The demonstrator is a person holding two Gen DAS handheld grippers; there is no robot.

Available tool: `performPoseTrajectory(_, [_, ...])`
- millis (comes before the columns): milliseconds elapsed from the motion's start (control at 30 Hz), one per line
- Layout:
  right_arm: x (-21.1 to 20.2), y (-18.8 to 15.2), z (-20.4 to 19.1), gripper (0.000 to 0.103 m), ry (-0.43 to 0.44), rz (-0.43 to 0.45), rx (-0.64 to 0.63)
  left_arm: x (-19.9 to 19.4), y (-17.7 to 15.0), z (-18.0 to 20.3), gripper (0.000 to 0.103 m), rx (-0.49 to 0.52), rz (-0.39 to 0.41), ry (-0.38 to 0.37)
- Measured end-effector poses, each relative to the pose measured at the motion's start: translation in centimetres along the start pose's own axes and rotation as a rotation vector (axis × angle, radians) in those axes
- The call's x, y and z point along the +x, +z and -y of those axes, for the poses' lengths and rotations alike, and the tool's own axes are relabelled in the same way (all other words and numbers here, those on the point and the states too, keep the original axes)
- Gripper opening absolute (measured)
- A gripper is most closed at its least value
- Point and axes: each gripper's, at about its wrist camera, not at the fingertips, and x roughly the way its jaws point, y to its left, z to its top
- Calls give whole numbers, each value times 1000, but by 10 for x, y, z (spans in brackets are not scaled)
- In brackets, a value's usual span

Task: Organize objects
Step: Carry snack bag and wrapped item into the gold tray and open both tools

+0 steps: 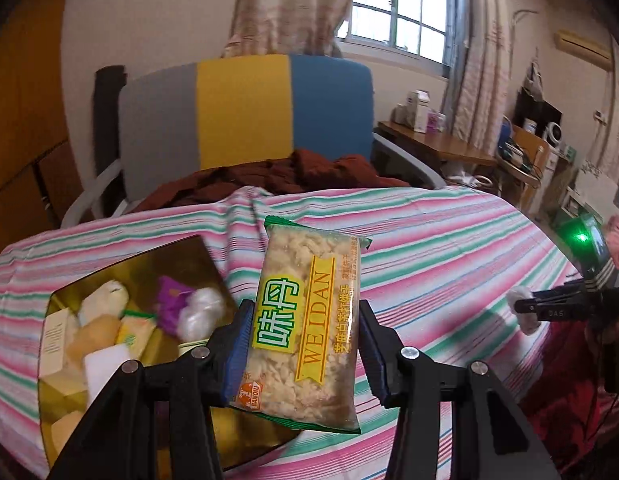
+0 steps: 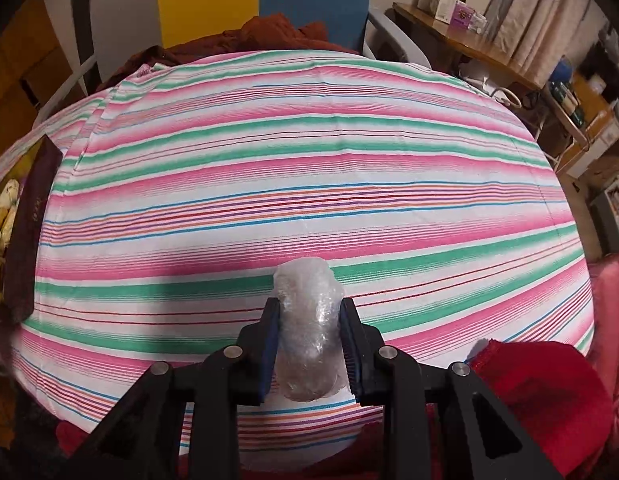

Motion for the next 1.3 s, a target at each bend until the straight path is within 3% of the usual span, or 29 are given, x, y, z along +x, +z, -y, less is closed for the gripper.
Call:
performPoseTrajectory(100, [-7, 3, -13, 29, 31, 14, -12, -4, -4, -19, 50, -31, -2, 21])
performPoseTrajectory(233, [-28, 14, -58, 29, 103, 73, -93, -13, -12, -54, 50, -82, 0, 64])
performPoseTrajectory(433, [-63, 33, -158, 30, 304, 170, -231, -29, -26, -127, 50, -215, 1, 141])
performPoseTrajectory(633, [-78, 50, -259, 30, 472, 201, -350, -27, -43, -166, 51, -304, -35, 152])
performPoseTrajectory(733, [-74, 61, -299, 33, 533, 192, -367, -26, -48, -172, 62, -339, -27, 124])
performPoseTrajectory(767, [-72, 66, -310, 36, 560, 194, -354, -26, -48, -173, 74, -350, -18, 113])
performPoseTrajectory(800, [-70, 72, -317, 46, 587, 189, -334, -26, -48, -173, 84, -361, -10, 106])
performPoseTrajectory(833, [-68, 77, -327, 54, 617, 186, -321, -27, -48, -173, 85, -371, -1, 101])
performPoseTrajectory(900, [-67, 83, -338, 61, 609, 194, -313, -30, -47, -174, 85, -368, 12, 121])
performPoseTrajectory(933, [-65, 84, -343, 68, 600, 190, -310, -33, -47, -174, 85, -358, 15, 166])
performPoseTrajectory(1033, [-65, 77, -357, 71, 560, 210, -345, -41, -50, -177, 85, -359, 12, 239])
performPoseTrajectory(1133, [-65, 60, -363, 76, 457, 266, -390, -49, -54, -175, 84, -336, 0, 356])
performPoseTrajectory(1300, [-70, 35, -358, 81, 400, 348, -350, -64, -62, -169, 84, -344, 14, 422])
